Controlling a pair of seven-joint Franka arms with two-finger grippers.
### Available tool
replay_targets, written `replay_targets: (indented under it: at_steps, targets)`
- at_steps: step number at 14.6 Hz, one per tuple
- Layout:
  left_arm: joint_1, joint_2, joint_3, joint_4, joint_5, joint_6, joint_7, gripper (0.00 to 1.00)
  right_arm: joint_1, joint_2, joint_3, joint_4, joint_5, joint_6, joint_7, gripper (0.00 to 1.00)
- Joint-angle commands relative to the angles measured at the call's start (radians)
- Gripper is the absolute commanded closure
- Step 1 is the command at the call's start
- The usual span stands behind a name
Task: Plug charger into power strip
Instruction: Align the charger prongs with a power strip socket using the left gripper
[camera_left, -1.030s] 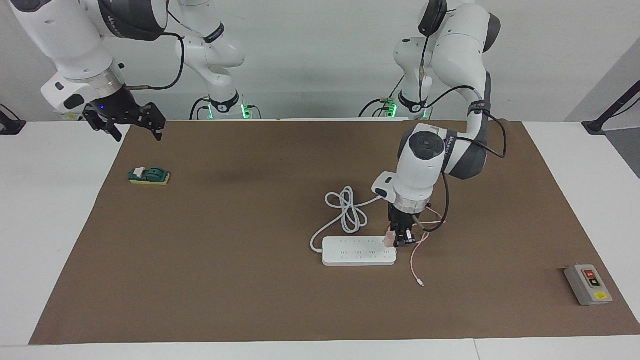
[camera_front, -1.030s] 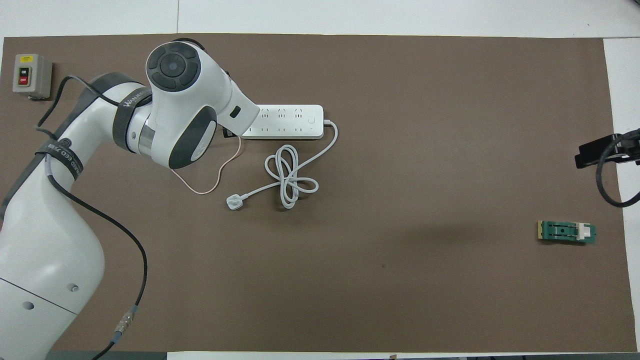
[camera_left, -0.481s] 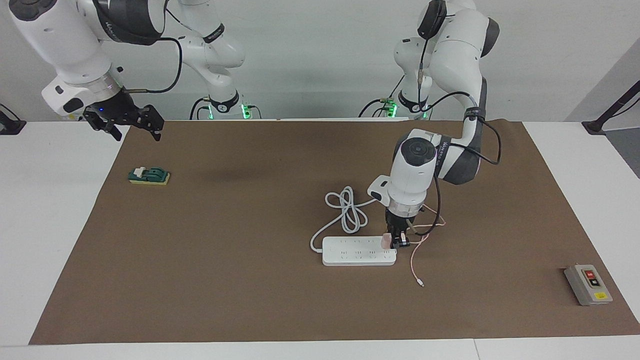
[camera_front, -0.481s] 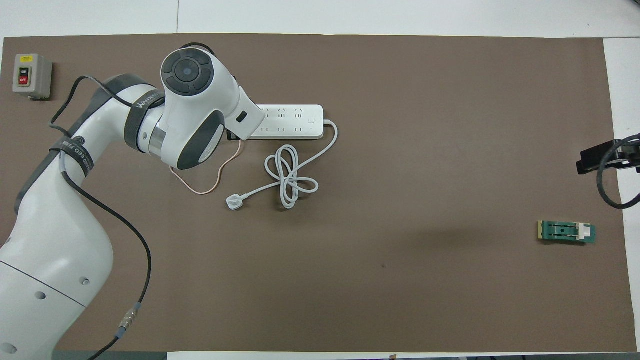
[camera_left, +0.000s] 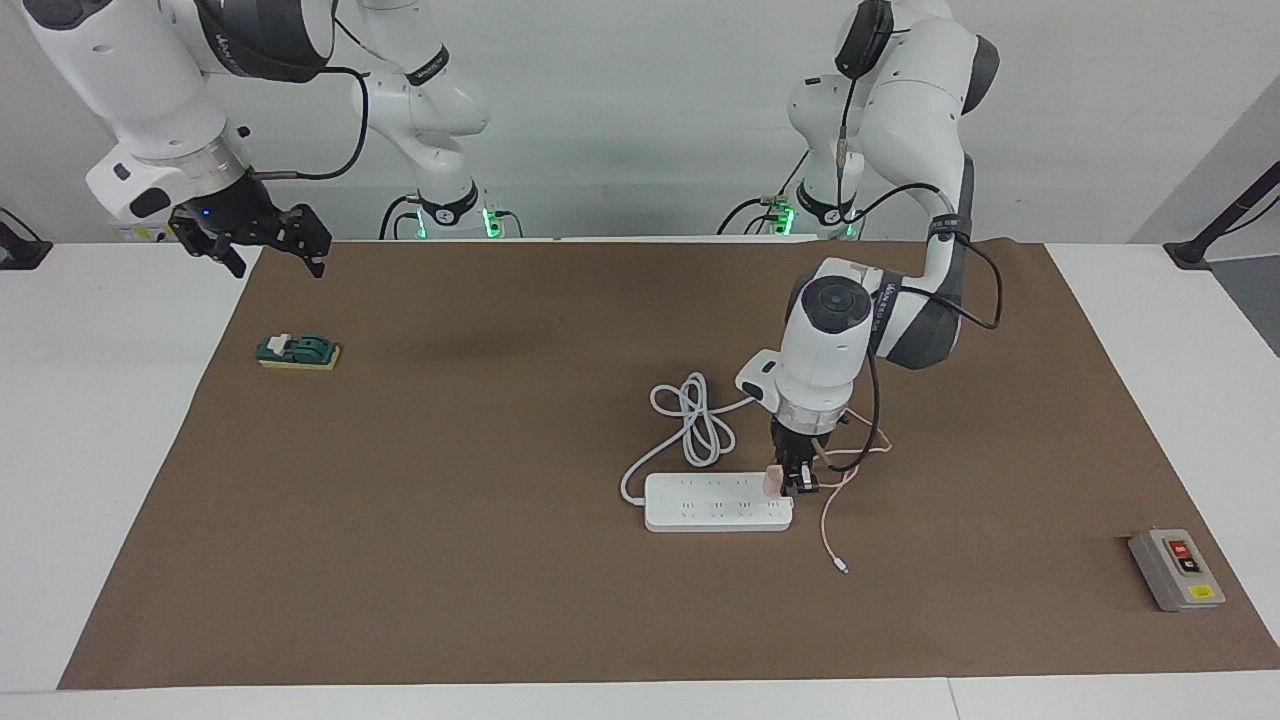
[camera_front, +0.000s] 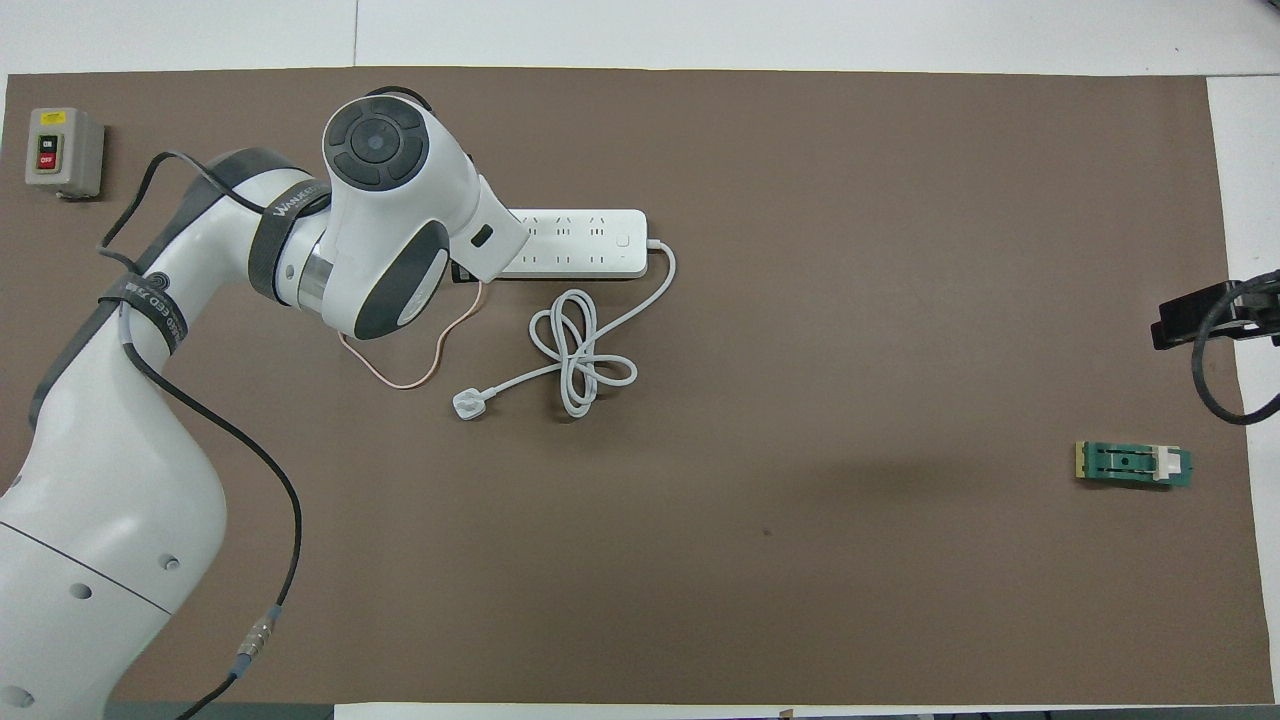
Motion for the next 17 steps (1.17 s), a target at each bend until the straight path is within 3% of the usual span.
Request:
replay_targets:
  at_steps: [1,17]
  targets:
    - [0.0,0.003,-0.009,0.012,0.015,-0.036,0.014,1.0,-0.011,-0.011,0.011,-0.003,-0.004,-0.007,0.02,0.0]
    - [-0.003,-0.006,-0.008,-0.026,0.017,-0.025,0.016,1.0,-0.017,-0.026,0.005,-0.003,-0.003,-0.013,0.011,0.0]
